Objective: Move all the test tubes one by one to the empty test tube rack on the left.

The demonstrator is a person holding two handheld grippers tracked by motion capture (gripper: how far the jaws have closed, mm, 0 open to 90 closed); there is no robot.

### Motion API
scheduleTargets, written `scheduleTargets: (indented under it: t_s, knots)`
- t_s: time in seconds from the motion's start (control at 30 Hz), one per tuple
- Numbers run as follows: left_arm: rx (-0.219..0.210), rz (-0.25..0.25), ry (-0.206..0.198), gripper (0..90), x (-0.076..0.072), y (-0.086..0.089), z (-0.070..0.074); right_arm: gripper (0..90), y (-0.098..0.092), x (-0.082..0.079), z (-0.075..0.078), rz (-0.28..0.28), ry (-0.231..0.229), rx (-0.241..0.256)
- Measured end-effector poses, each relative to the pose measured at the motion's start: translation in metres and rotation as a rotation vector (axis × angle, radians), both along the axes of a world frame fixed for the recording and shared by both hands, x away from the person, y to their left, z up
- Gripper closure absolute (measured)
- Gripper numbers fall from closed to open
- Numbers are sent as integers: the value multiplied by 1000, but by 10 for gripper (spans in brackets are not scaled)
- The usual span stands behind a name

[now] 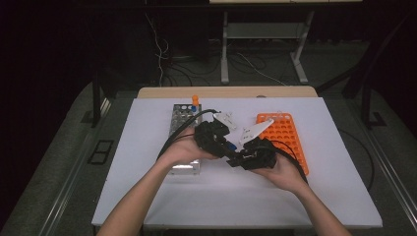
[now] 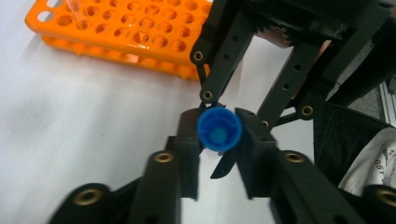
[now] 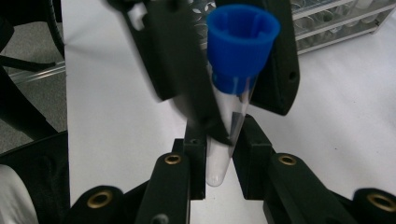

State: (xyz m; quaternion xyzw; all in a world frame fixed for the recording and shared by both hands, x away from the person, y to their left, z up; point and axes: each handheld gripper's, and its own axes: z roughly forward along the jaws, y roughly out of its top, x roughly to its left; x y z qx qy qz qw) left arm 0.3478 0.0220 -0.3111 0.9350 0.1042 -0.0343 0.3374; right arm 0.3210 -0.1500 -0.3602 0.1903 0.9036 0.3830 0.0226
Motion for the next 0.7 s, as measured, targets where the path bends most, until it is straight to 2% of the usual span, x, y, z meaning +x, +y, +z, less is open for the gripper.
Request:
scheduleTargets:
  t_s: [0.2,0.27,0.37,0.6,0.7]
  knots:
    - [5,-3,-6,739,0,2,2,742,0,0,0,-1,2,7]
    - [-2,1,-9,739,1,4,5,692,-1,2,0,-10,-4,3]
    - [-9,12,-15,740,2,9,10,666,-5,2,0,-28,-4,2]
    - [-25,57,-33,740,6,22,21,581,-21,5,5,-82,-15,30]
    - [-24,73,-47,740,8,27,25,496,-28,6,7,-108,-13,46]
